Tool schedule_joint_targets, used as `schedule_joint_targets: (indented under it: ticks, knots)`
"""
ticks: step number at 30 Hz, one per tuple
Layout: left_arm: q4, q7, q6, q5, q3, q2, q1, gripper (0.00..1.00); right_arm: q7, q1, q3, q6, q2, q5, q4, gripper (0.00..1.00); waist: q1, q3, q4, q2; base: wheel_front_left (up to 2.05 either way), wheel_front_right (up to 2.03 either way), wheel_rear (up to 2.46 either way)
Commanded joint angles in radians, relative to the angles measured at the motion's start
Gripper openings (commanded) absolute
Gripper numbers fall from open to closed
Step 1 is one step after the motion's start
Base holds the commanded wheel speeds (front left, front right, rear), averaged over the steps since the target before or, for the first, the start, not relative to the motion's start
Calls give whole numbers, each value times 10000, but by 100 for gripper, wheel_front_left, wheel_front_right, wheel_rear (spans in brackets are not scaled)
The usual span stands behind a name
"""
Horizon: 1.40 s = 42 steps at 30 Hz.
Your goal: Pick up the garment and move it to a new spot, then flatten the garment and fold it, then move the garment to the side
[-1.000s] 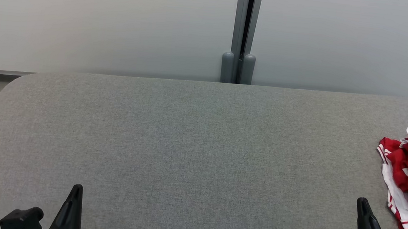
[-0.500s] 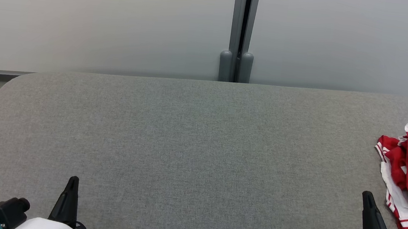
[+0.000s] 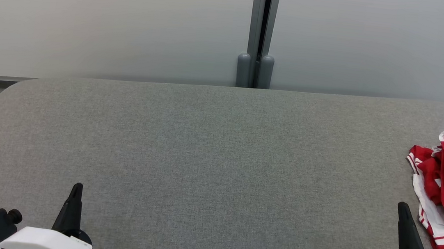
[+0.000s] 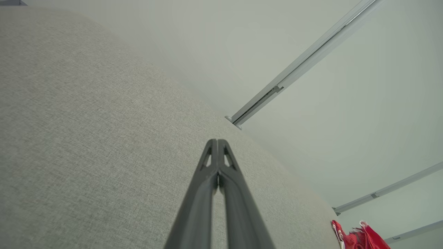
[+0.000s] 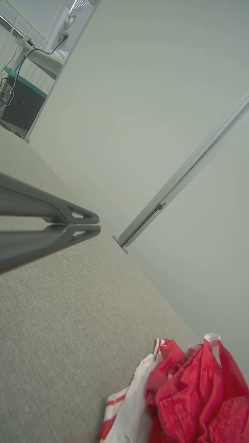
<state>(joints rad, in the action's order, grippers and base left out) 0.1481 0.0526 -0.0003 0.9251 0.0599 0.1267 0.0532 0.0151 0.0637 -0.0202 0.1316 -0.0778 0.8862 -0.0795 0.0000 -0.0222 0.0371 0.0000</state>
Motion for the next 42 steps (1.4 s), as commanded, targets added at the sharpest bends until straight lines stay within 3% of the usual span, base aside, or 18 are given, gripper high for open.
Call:
schedule_joint_targets:
  ticks: [1, 42]
  knots:
    - [-45, -60, -98, 317, -128, 44, -305, 0, 59, -255, -47, -5, -85, 366, 42, 0, 0, 4, -6, 0, 0, 0, 0]
    - [537, -880, -824, 4298, -939, -307, -1132, 0, 454, -1144, -373, -6, -25, 4570, -942, 0, 0, 129, -187, 0, 0, 0, 0]
